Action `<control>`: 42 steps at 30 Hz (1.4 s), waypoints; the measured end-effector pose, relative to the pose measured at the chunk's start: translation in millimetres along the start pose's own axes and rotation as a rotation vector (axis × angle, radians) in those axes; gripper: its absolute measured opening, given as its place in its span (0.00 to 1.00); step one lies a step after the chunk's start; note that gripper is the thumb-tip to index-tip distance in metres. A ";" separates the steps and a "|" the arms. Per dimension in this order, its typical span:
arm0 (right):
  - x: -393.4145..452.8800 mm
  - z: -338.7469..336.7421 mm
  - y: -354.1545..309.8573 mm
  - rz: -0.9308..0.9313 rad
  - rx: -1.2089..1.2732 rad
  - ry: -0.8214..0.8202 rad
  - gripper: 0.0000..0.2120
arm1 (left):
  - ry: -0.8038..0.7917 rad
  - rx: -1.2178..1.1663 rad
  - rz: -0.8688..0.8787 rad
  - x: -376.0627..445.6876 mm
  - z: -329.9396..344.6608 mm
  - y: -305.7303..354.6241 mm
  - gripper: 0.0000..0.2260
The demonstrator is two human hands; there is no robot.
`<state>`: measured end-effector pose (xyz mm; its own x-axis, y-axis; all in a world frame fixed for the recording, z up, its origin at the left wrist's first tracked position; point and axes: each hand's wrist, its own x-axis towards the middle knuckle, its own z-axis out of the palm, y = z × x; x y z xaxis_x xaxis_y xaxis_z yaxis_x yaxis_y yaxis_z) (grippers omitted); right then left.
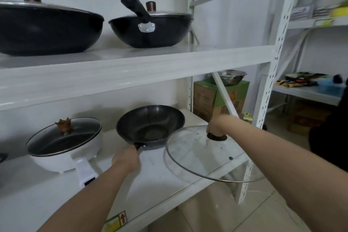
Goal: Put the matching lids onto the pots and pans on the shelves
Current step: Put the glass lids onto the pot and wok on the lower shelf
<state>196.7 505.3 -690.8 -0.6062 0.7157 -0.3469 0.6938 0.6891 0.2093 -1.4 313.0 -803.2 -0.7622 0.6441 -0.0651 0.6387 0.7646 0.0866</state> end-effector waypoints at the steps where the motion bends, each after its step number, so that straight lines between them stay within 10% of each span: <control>1: -5.3 -6.2 4.3 0.004 -0.020 0.024 0.24 | -0.005 -0.005 0.004 -1.1 -0.2 -0.5 0.14; 21: 118.8 -55.6 -135.1 -0.259 0.149 0.443 0.12 | -0.249 0.028 -0.020 10.9 -36.0 -7.6 0.20; 42: 162.4 -46.4 -186.4 -0.249 0.200 0.500 0.14 | -0.393 0.001 0.031 15.2 -47.1 -12.8 0.21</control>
<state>-49.1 498.4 -743.7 -0.8361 0.5355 0.1192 0.5376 0.8431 -0.0168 -26.2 311.8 -758.5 -0.6445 0.6268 -0.4380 0.6606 0.7448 0.0939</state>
